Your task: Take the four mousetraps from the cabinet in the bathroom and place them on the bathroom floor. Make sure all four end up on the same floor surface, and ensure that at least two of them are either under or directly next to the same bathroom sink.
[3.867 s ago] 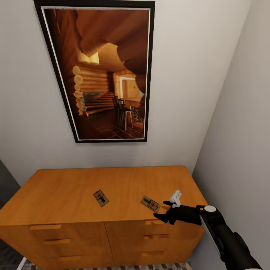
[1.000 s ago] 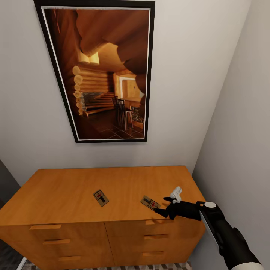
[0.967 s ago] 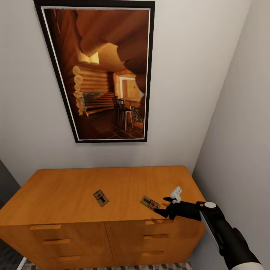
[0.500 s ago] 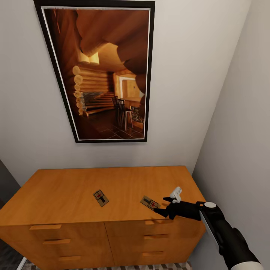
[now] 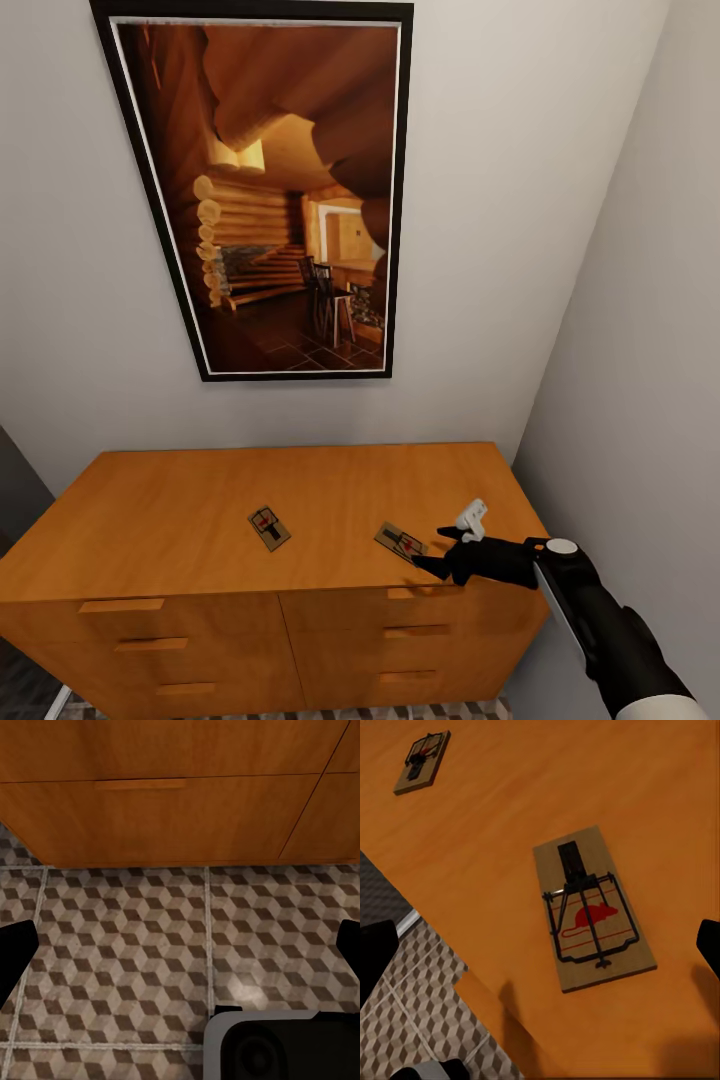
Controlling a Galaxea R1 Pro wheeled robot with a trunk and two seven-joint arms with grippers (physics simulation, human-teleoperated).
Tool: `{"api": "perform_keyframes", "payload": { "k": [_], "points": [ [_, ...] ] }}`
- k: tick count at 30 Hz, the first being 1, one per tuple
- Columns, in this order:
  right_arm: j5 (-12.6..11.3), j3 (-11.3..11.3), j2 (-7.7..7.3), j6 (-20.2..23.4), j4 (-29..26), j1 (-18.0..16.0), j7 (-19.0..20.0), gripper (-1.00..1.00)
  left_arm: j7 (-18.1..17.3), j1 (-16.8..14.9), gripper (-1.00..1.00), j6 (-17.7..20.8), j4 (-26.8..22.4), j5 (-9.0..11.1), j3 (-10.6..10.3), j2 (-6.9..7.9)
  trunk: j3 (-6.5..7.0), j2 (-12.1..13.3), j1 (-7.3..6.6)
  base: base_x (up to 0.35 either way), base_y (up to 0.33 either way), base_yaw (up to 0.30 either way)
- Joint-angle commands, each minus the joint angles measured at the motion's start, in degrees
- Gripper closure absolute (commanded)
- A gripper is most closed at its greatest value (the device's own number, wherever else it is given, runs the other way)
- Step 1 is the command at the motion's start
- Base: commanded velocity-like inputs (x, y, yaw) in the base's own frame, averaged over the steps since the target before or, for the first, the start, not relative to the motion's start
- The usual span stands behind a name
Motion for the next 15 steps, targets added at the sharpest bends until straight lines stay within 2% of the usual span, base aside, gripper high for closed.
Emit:
{"api": "perform_keyframes", "payload": {
  "k": [1, 15],
  "points": [
    [0.3, 0.0, -0.04, 0.3, 0.0, 0.0, 0.2, -1.00, -0.6, 0.0, -1.00, -0.2, 0.1, 0.5, 0.2, 0.03, -0.11, -0.1, 0.04, 0.000, 0.000, 0.000],
    [0.3, -0.1, -0.15, -0.1, 2.4, -0.1, -0.3, -1.00, -0.6, 0.0, -1.00, -0.2, 0.1, 0.5, 0.2, -0.01, -0.11, -0.1, 0.04, 0.000, 0.000, 0.000]
  ]
}}
